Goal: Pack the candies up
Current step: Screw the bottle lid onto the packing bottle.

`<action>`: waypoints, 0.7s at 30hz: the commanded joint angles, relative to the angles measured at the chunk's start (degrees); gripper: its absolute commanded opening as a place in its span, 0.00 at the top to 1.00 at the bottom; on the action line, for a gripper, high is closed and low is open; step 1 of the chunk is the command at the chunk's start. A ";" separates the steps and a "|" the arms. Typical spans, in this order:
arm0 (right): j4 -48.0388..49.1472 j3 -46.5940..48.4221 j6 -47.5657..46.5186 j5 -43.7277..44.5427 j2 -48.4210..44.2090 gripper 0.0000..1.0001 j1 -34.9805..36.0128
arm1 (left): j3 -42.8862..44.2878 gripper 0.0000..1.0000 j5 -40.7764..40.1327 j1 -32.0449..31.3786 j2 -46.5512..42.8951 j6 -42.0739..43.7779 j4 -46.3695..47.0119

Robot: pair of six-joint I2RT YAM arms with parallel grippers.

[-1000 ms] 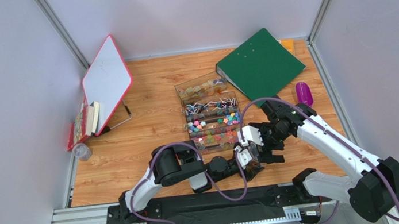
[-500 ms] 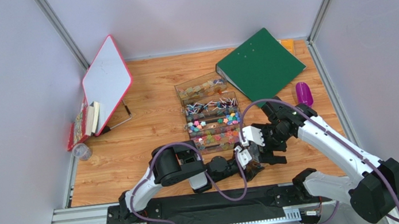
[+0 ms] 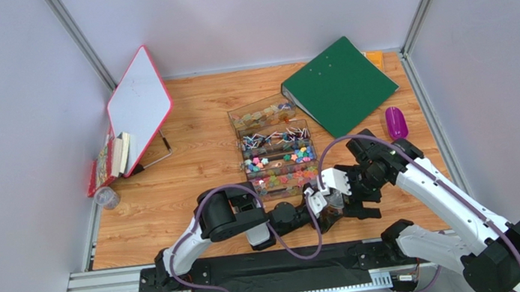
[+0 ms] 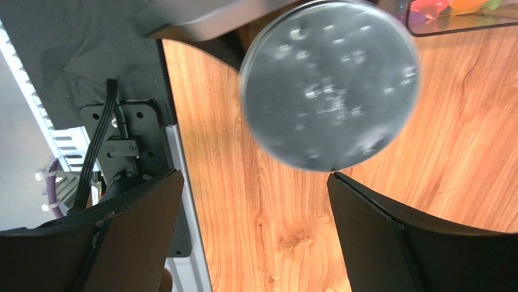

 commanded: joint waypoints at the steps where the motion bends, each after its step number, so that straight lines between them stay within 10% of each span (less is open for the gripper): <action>1: -14.97 3.32 1.76 2.01 -1.83 0.05 0.88 | -2.29 1.00 -4.03 2.22 5.18 0.38 -18.15; 21: -6.80 16.42 -9.76 -6.06 17.05 0.00 -0.61 | -2.73 1.00 -3.23 0.63 4.74 1.43 -18.16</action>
